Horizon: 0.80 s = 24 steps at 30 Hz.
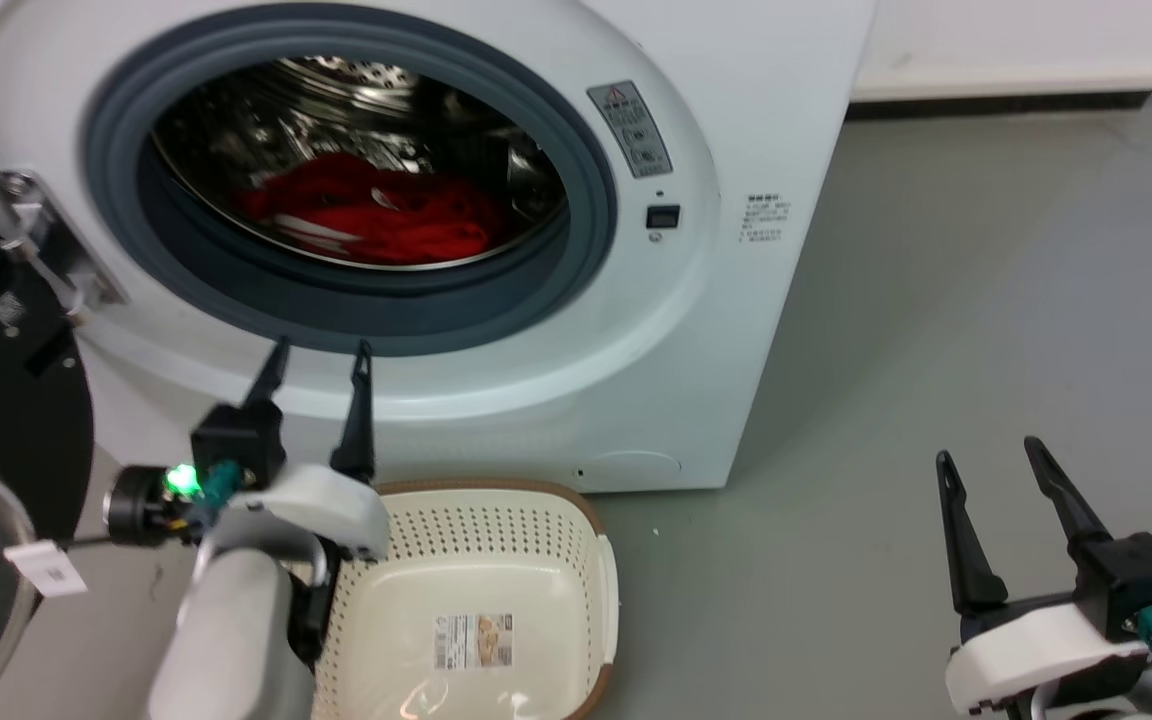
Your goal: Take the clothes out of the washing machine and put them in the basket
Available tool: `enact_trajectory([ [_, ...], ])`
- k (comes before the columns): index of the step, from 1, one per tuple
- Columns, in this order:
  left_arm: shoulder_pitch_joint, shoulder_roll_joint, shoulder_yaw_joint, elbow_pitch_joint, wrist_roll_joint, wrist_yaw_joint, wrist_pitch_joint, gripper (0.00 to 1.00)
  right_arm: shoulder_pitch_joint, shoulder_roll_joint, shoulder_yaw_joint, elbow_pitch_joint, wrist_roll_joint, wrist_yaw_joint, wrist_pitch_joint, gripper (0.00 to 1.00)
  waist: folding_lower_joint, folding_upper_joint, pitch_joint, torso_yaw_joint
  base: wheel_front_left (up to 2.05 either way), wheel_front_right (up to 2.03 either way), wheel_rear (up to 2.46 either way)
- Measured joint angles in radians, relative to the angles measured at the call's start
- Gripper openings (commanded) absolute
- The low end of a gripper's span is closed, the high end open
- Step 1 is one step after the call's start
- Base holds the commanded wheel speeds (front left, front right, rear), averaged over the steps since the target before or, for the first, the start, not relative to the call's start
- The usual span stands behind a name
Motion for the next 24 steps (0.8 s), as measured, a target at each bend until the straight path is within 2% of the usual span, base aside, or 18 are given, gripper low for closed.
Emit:
enact_trajectory([
  [13,-0.348,0.123,0.045,0.191,-0.019,-0.007,0.041,1.00,-0.114,0.000,0.015,-0.015,0.028,0.000,-0.035,1.00,0.0001,0.0000,0.229,-0.086,0.00,0.00,0.00],
  [24,-0.616,0.248,0.042,0.309,-0.013,-0.026,0.123,1.00,-0.195,-0.001,0.058,0.029,0.070,0.000,-0.090,1.00,0.0002,0.0000,0.420,-0.173,0.00,0.00,0.00],
])
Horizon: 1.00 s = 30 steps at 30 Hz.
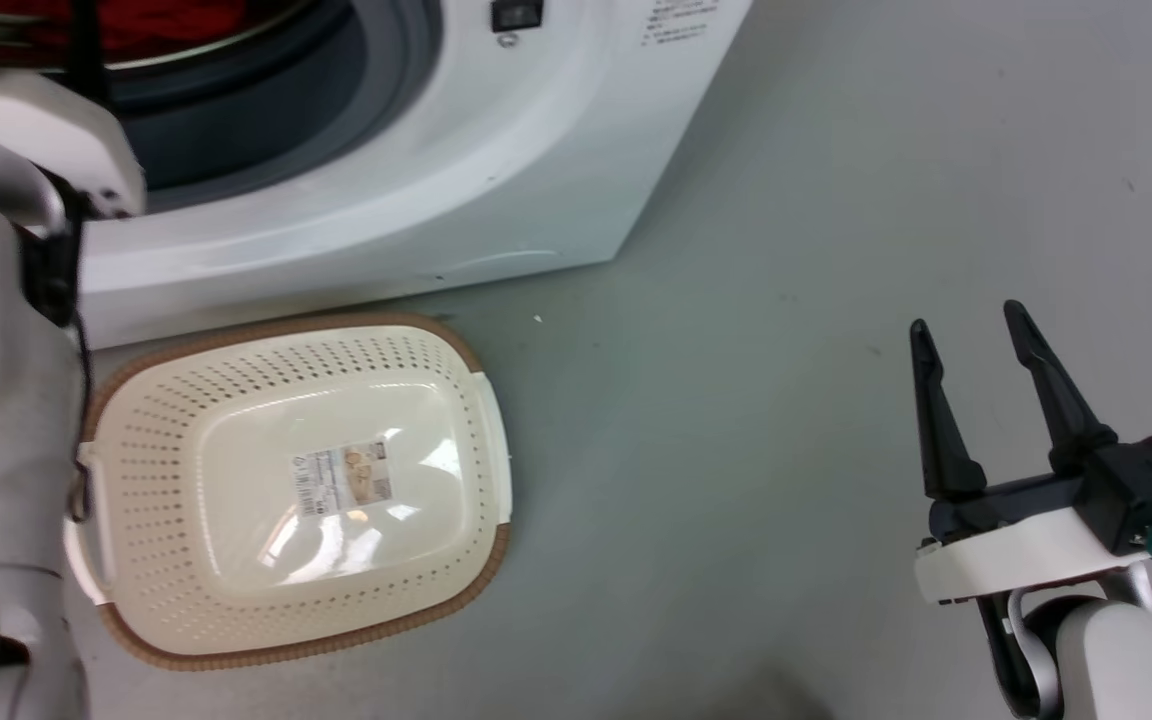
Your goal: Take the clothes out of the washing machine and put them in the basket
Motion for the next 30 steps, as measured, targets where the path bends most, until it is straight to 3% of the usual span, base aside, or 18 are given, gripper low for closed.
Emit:
enact_trajectory([
  [11,-0.258,0.178,-0.038,0.109,0.028,-0.035,0.163,1.00,-0.048,0.000,0.069,0.068,0.059,0.000,-0.047,1.00,-0.0001,0.0000,0.112,-0.117,0.00,0.00,0.00],
  [18,-0.407,0.255,-0.123,0.163,0.027,-0.049,0.389,1.00,-0.064,0.000,0.113,0.110,0.099,0.000,-0.072,1.00,-0.0001,0.0000,0.161,-0.178,0.00,0.00,0.00],
  [25,-0.471,0.331,-0.284,0.170,-0.056,-0.050,0.668,1.00,-0.074,0.000,0.140,0.133,0.127,0.000,-0.082,1.00,-0.0001,0.0000,0.205,-0.214,0.00,0.00,0.00],
  [30,-0.476,0.398,-0.324,0.153,-0.122,-0.051,0.842,1.00,-0.084,0.000,0.158,0.144,0.143,0.000,-0.090,1.00,-0.0001,0.0000,0.235,-0.230,0.00,0.00,0.00],
])
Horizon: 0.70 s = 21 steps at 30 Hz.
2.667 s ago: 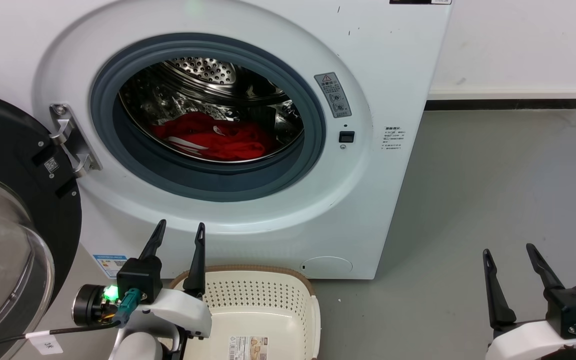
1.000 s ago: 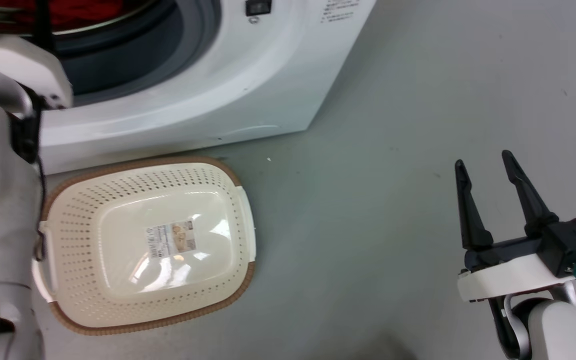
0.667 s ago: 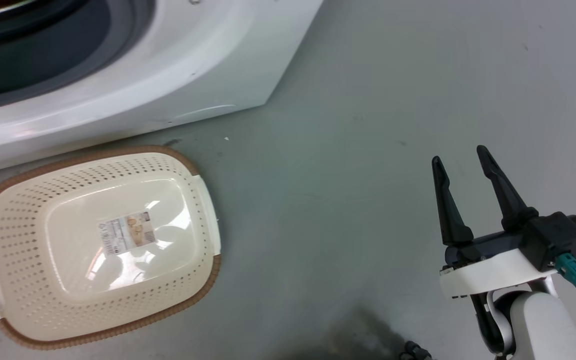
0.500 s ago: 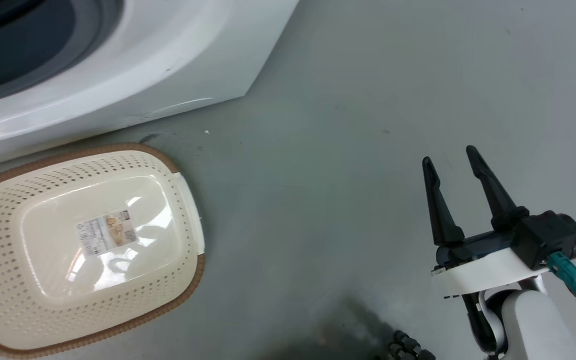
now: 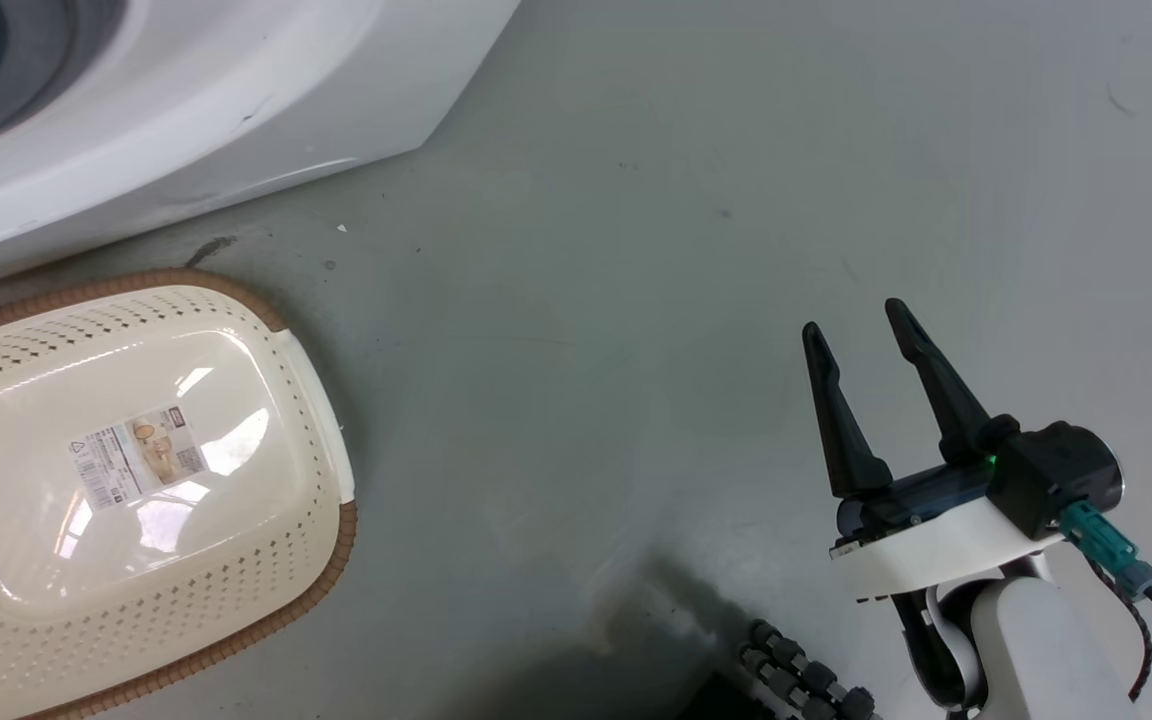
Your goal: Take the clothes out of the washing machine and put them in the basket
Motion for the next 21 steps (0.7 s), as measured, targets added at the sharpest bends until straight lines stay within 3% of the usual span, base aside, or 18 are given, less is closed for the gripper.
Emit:
enact_trajectory([
  [4,0.002,0.033,0.005,-0.039,-0.028,0.003,0.071,1.00,-0.005,0.000,0.018,0.009,0.011,0.000,-0.002,1.00,0.0000,0.0000,0.018,-0.012,0.00,0.00,0.00],
  [5,0.007,0.038,0.008,-0.052,-0.032,0.009,0.079,0.48,-0.010,0.000,0.021,0.010,0.013,0.000,-0.002,1.00,0.0000,0.0000,0.020,-0.014,0.00,0.00,0.00],
  [6,0.014,0.043,0.010,-0.066,-0.032,0.015,0.083,0.03,-0.015,0.000,0.023,0.011,0.017,0.000,-0.003,1.00,0.0000,0.0000,0.022,-0.016,0.00,0.00,0.00],
  [12,0.060,0.068,0.021,-0.175,-0.022,0.086,0.021,0.00,-0.021,0.000,0.027,0.021,0.028,0.000,-0.006,1.00,0.0000,0.0000,0.020,-0.020,0.00,0.00,0.00],
  [21,0.118,0.075,0.046,-0.280,-0.006,0.177,-0.246,0.00,-0.032,0.000,0.021,0.041,0.029,0.000,-0.008,1.00,-0.0001,0.0000,-0.017,-0.006,0.00,0.00,0.00],
])
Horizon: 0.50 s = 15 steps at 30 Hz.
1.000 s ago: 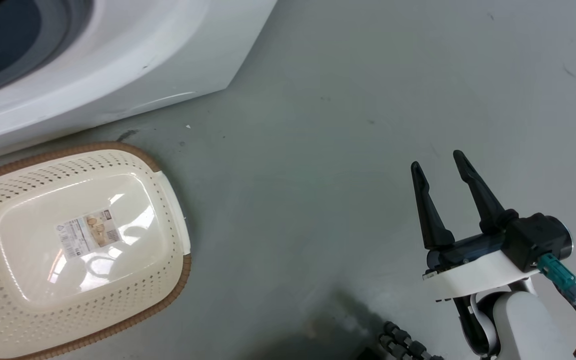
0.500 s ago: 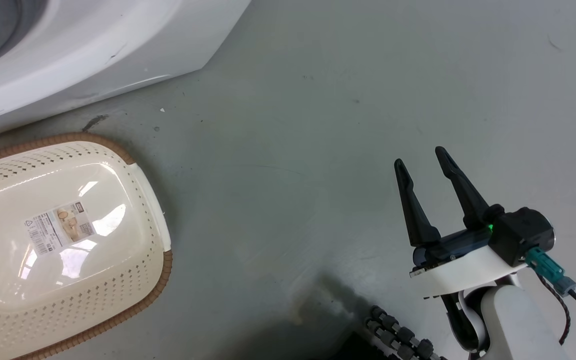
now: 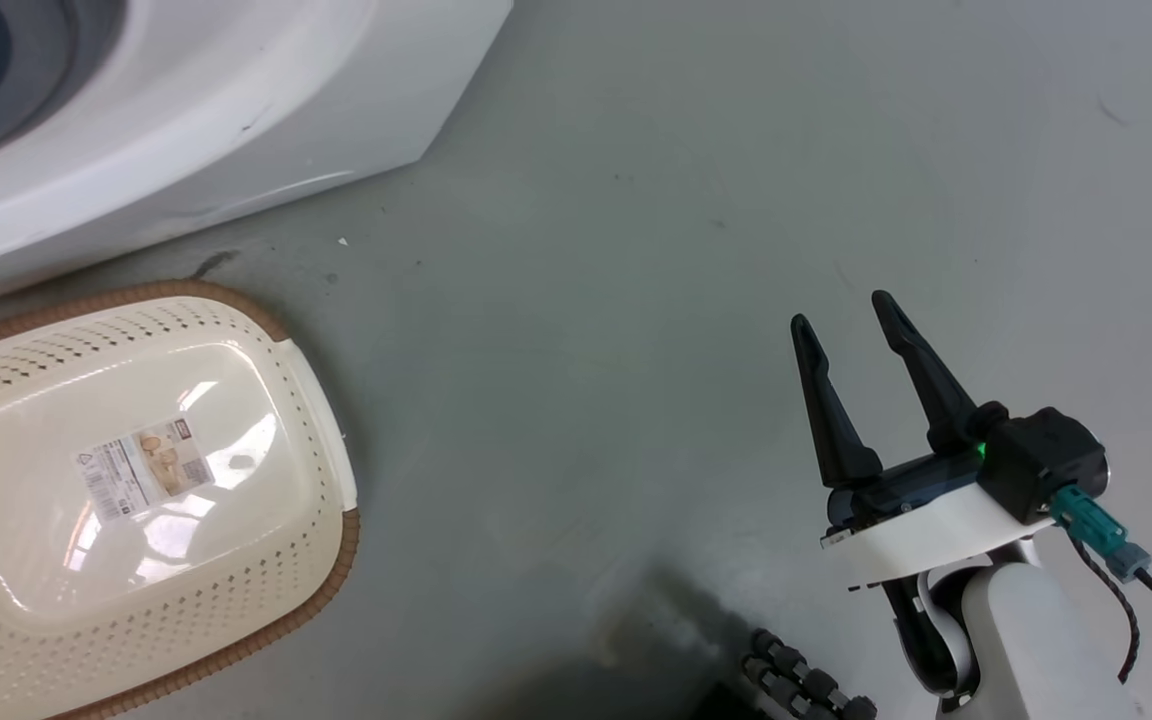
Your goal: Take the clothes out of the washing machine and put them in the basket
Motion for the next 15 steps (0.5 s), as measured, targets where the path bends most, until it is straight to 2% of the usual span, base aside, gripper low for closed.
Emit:
enact_trajectory([
  [7,0.066,-0.055,0.028,0.009,-0.039,0.034,-0.212,0.00,-0.001,0.000,-0.023,0.012,-0.016,0.000,0.001,1.00,0.0000,0.0000,-0.065,0.019,0.00,0.00,0.00],
  [15,0.178,-0.125,0.061,0.062,-0.107,0.049,-0.389,0.00,0.027,0.000,-0.052,0.018,-0.032,0.000,0.036,1.00,-0.0001,0.0000,-0.169,0.042,0.00,0.00,0.00],
])
